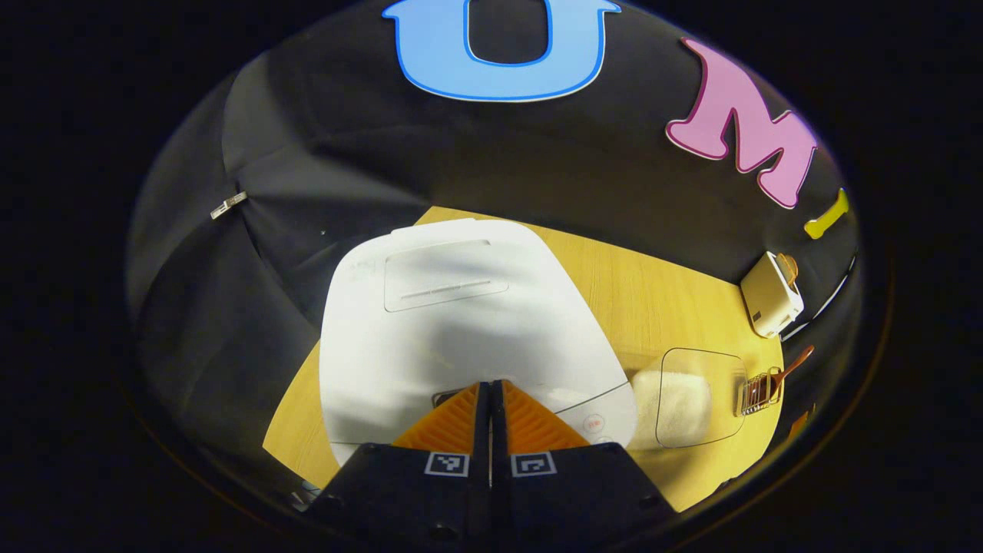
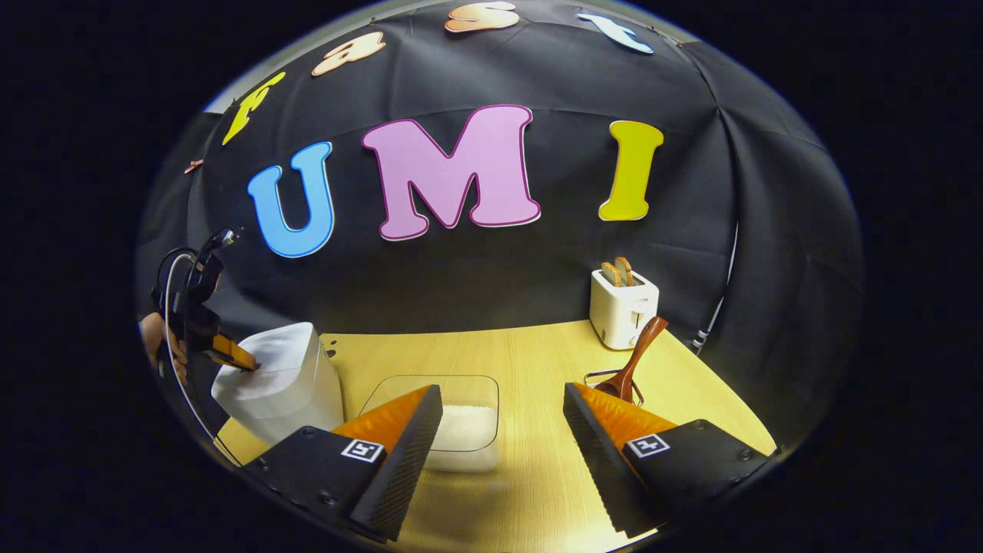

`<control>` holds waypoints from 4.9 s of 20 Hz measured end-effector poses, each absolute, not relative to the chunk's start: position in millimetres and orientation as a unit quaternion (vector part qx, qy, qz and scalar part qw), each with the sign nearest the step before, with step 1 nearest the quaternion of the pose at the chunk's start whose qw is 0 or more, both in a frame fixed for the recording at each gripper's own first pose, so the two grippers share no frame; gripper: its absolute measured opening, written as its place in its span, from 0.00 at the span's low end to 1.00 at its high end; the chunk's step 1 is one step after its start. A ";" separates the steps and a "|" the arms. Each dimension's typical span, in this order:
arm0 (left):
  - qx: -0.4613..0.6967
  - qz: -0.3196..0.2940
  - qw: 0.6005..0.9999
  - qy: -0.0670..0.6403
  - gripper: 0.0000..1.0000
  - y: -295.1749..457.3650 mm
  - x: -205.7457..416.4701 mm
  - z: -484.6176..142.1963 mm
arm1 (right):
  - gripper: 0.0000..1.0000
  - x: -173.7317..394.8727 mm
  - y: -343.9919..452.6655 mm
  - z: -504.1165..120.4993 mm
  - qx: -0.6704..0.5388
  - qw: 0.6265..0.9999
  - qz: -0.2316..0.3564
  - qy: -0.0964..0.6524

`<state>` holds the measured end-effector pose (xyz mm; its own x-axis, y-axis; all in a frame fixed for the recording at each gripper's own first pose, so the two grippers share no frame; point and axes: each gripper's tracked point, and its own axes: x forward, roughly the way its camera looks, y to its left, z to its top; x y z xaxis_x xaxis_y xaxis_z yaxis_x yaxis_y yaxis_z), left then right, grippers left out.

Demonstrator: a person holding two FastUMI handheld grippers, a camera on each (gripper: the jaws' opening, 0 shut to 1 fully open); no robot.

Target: Close the left gripper, press the button to open the rice cooker; take a wooden spoon from the chopstick holder with the right hand, scoop a spoonful of rice and pour it into the rice cooker, then put the wooden spoon back into the chopstick holder.

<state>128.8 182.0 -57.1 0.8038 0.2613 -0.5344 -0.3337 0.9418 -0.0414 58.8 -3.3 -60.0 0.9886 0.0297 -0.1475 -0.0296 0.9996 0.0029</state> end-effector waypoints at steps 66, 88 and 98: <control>-0.014 -0.023 0.989 0.145 0.94 -32.9 77.5 -76.0 | 0.21 272.7 -207.6 -147.3 0.120 0.969 -0.082 0.198; -0.046 -0.030 0.995 0.081 0.94 79.0 28.3 -43.4 | 0.20 210.3 -5.0 -23.4 0.012 0.996 -0.014 0.088; -0.052 -0.058 0.995 0.063 0.93 93.7 30.6 -12.2 | 0.20 208.5 39.6 -125.5 -0.017 0.994 -0.015 0.104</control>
<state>30.6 93.7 -12.2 0.9853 -0.1216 -0.1200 0.1084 0.9879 -0.1111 208.5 39.6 -125.5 0.9779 -0.0334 -0.2062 0.0265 0.9990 -0.0364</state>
